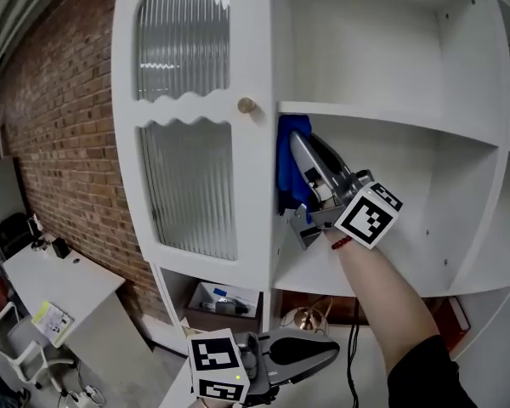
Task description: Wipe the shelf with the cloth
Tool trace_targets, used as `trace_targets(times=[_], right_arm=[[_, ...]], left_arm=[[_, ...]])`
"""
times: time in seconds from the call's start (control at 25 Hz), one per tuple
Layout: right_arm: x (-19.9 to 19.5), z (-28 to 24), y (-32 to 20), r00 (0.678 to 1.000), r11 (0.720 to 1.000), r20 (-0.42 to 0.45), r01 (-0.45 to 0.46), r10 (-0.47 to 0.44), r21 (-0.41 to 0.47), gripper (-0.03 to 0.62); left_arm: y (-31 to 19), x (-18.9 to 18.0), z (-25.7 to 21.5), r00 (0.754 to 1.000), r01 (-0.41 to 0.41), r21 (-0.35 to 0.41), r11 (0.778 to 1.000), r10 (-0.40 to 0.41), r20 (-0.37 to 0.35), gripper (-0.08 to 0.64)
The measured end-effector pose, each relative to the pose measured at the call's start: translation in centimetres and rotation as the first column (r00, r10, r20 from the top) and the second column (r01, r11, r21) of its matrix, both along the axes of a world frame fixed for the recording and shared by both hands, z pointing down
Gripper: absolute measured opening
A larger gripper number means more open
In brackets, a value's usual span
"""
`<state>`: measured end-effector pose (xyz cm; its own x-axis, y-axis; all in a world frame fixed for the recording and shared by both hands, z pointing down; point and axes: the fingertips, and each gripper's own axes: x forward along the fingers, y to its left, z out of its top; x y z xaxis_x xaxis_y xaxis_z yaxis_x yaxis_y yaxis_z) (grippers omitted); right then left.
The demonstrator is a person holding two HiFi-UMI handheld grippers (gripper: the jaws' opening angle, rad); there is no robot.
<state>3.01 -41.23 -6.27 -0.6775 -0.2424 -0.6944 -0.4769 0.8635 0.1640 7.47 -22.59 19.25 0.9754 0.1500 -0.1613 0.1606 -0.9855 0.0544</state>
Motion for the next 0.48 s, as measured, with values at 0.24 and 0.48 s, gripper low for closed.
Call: trace_targets(times=[0.24, 0.48], right_arm=[[0.6, -0.2, -2.1, 0.997, 0.998, -0.049, -0.062, 0.061, -0.021, 0.043], [1.7, 0.4, -5.6, 0.995, 0.993, -0.064, -0.085, 0.079, -0.086, 0.043]], left_arm=[[-0.6, 0.2, -0.6, 0.999, -0.042, -0.012, 0.999, 0.042, 0.005, -0.002], [0.8, 0.9, 0.2, 0.981, -0.178, 0.002, 0.984, 0.178, 0.073, -0.002]])
